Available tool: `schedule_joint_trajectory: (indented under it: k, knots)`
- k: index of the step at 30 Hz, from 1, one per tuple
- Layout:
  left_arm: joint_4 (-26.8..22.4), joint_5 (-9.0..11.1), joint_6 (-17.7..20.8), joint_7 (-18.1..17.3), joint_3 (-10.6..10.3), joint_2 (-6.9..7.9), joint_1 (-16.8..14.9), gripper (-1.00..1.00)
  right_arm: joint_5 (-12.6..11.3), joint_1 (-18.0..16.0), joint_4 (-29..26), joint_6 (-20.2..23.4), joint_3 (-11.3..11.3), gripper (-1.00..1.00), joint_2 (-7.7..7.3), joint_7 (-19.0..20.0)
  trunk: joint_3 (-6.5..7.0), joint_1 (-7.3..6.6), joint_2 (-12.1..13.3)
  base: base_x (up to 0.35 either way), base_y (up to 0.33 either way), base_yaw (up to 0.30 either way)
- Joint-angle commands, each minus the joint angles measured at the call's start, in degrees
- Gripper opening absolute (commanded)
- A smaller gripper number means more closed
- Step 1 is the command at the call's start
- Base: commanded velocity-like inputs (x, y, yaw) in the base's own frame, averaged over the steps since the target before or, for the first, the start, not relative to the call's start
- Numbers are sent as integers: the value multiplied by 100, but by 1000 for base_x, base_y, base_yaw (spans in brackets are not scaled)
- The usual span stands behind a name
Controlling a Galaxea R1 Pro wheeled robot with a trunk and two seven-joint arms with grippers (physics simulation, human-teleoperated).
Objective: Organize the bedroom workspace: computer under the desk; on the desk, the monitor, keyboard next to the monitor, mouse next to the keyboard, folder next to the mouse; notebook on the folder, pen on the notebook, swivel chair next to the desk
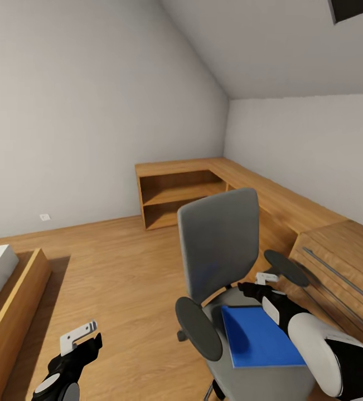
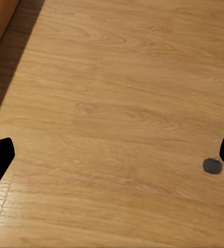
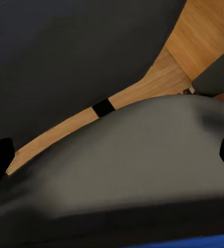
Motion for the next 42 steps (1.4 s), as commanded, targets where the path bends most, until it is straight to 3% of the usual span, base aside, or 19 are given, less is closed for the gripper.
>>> schedule_joint_trajectory:
  k: [1,42]
  knots:
    - [-9,60,13,35,2,-3,-2,100,24,-1,-7,17,-45,100,-5,55,-22,23,-44,0,0,0]
    - [26,60,7,35,-4,-7,-1,100,28,2,1,17,-44,100,-33,116,-759,923,-1688,0,0,0]
